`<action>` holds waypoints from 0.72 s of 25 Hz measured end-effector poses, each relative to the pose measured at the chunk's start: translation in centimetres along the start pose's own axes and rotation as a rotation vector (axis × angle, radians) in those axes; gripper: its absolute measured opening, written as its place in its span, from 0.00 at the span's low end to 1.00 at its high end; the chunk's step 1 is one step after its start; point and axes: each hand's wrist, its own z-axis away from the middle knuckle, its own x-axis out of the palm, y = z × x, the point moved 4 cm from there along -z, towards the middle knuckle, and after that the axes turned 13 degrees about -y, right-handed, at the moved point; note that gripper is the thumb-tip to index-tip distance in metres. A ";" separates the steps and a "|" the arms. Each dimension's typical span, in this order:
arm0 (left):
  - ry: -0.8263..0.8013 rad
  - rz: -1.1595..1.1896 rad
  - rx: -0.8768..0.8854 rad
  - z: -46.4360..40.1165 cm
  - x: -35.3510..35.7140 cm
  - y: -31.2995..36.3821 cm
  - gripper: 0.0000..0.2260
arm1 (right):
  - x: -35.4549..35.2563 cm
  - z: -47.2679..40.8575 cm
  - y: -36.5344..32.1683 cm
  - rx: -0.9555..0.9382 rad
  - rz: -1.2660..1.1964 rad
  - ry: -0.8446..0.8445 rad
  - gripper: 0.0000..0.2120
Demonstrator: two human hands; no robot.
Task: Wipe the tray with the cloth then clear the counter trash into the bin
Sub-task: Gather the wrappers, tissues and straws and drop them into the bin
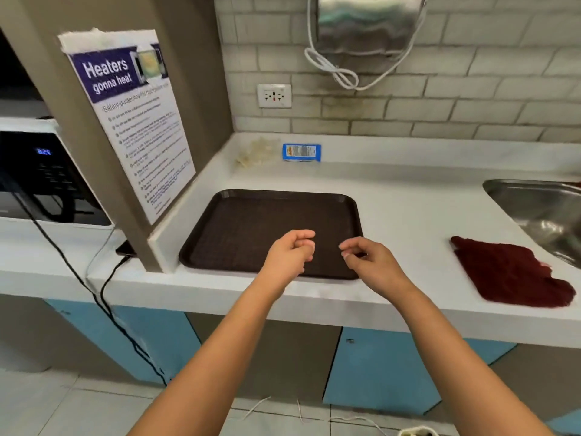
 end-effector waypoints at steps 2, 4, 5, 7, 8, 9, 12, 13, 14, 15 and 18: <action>0.020 0.002 0.012 -0.4 -2.3 0.1 0.10 | 1.1 -1.5 -1.0 -0.009 0.007 -0.011 0.11; 0.036 -0.004 0.009 -0.8 -4.2 0.0 0.10 | 1.9 -2.9 -1.4 -0.008 0.019 -0.014 0.11; 0.044 -0.004 0.003 -0.8 -4.7 -0.1 0.11 | 2.2 -3.2 -1.4 -0.005 0.027 -0.019 0.11; 0.063 -0.013 -0.008 -1.4 -6.6 -0.5 0.11 | 3.0 -5.0 -1.7 -0.002 0.046 -0.038 0.11; 0.065 -0.020 -0.016 -1.4 -6.8 -0.6 0.10 | 2.9 -5.2 -1.7 0.003 0.054 -0.035 0.10; 0.074 -0.022 -0.024 -1.6 -7.4 -0.5 0.10 | 2.9 -5.7 -1.8 0.004 0.060 -0.030 0.09; 0.116 -0.026 -0.039 -3.2 -9.8 -0.8 0.11 | 3.1 -8.8 -1.9 0.014 0.068 -0.024 0.08; 0.133 -0.030 -0.046 -3.7 -10.6 -0.9 0.11 | 3.2 -9.8 -2.0 0.013 0.073 -0.028 0.08; 0.151 -0.031 -0.050 -4.5 -11.4 -1.1 0.11 | 3.2 -11.0 -2.0 0.009 0.074 -0.033 0.08; 0.162 -0.033 -0.056 -5.3 -12.2 -1.3 0.10 | 3.1 -12.3 -1.9 0.004 0.074 -0.036 0.08; 0.198 -0.024 -0.081 -8.4 -14.4 -1.9 0.11 | 2.7 -16.5 -1.4 0.000 0.066 -0.054 0.09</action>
